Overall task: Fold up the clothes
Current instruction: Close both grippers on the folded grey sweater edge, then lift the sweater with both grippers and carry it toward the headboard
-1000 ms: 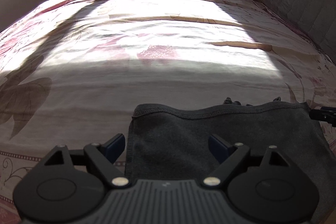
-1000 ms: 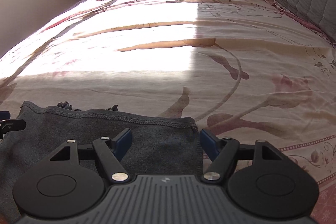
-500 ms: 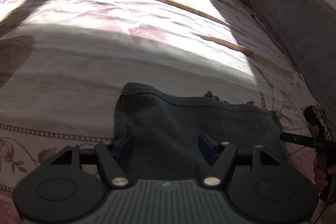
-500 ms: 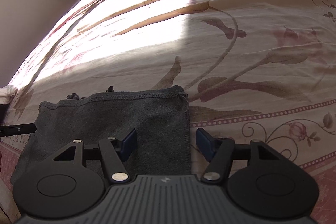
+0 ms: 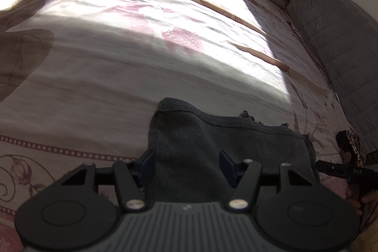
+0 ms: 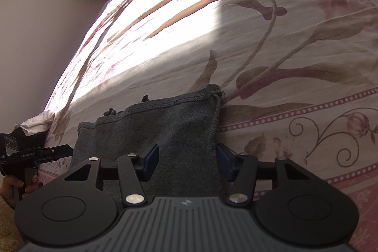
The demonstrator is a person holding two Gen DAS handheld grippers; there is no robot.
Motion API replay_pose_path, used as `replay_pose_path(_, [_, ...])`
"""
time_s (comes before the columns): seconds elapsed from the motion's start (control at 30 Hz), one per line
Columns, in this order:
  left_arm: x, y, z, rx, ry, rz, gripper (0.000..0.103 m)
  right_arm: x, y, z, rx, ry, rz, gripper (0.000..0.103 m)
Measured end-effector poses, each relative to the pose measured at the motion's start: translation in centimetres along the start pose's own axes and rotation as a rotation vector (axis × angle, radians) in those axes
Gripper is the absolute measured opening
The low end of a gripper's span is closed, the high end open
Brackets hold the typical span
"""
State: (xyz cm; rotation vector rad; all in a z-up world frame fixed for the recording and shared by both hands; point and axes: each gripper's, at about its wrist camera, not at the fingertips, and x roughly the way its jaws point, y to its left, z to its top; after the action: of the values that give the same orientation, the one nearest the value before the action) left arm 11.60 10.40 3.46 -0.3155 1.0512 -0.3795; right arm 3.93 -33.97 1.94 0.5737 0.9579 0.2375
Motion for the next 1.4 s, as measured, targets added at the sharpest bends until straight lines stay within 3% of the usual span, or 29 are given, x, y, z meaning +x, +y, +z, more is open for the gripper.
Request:
replay_pose_path(0.07, [0.1,0.2,0.1,0.007,0.004,0.022,0.064,-0.2,-0.3,0.0,0.013,0.003,0.007,0.052])
replay_pose_path(0.23, [0.4,0.4,-0.2,-0.003,0.032,-0.068,0.063,-0.2,-0.7,0.1,0.028,0.010,0.027,0.053])
replay_pose_path(0.3, [0.8,0.3,-0.2,-0.013,0.049,-0.113,0.059,-0.1,-0.7,0.0,0.032,0.012,0.043,0.054])
replay_pose_path(0.33, [1.1,0.2,-0.3,-0.022,0.060,-0.136,0.051,0.0,-0.7,0.0,0.038,0.016,0.058,0.054])
replay_pose_path(0.4, [1.7,0.1,-0.4,-0.038,0.079,-0.179,0.050,0.3,-0.7,0.0,0.051,0.022,0.087,0.054])
replay_pose_path(0.67, [3.1,-0.4,-0.9,-0.116,0.056,-0.264,0.049,1.9,0.2,-0.2,0.085,0.031,0.172,0.054])
replay_pose_path(0.77, [3.7,-0.9,-1.3,-0.141,0.042,-0.279,0.043,2.6,1.0,-0.4,0.076,0.024,0.187,0.054])
replay_pose_path(0.9, [4.0,-1.9,-1.6,-0.149,0.017,-0.262,0.039,3.4,2.2,-0.9,0.041,-0.010,0.184,0.054])
replay_pose_path(1.0, [4.1,-2.7,-2.0,-0.143,-0.007,-0.217,0.022,4.0,3.3,-1.4,0.003,-0.041,0.167,0.048])
replay_pose_path(1.1, [3.9,-4.0,-2.4,-0.120,-0.041,-0.153,0.019,4.7,4.2,-2.1,-0.027,-0.075,0.127,0.021])
replay_pose_path(1.2, [3.7,-5.4,-2.6,-0.091,-0.068,-0.082,0.016,4.6,4.3,-2.4,-0.010,-0.098,0.107,0.018])
replay_pose_path(1.4, [2.5,-7.2,-2.1,-0.098,-0.121,-0.063,0.014,2.9,4.9,-2.4,-0.007,-0.166,0.090,0.015])
